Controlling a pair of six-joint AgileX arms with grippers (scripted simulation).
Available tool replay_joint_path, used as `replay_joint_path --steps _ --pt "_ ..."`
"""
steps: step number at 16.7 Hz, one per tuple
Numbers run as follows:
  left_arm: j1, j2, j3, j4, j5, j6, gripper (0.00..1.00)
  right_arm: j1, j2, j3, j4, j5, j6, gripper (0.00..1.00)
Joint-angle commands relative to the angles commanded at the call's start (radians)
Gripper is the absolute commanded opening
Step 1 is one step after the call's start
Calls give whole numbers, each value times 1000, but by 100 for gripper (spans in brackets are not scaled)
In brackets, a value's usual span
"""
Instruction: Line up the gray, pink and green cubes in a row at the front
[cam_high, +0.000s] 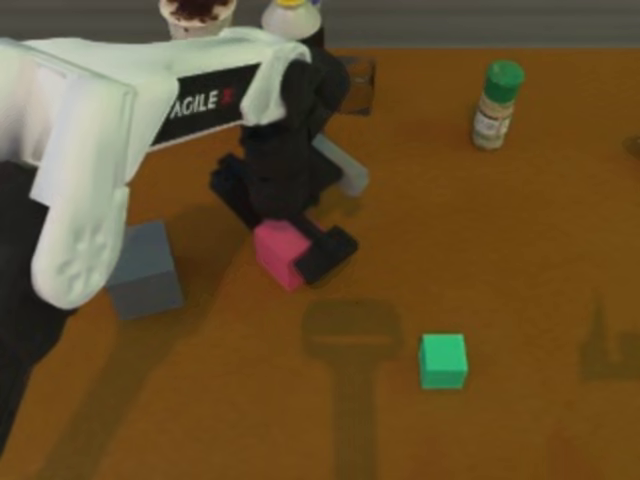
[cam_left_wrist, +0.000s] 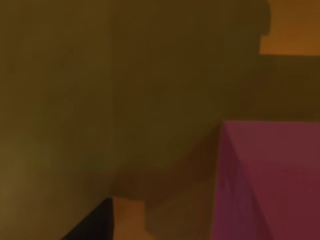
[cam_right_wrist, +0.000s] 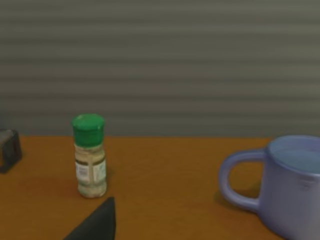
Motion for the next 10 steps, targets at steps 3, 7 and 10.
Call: replay_joint_path --steps 3,7,10 --pt "0 0 0 0 0 0 100 0 0 0 0 0 0 100" --pt "0 0 0 0 0 0 70 0 0 0 0 0 0 100" --pt "0 0 0 0 0 0 47 0 0 0 0 0 0 100"
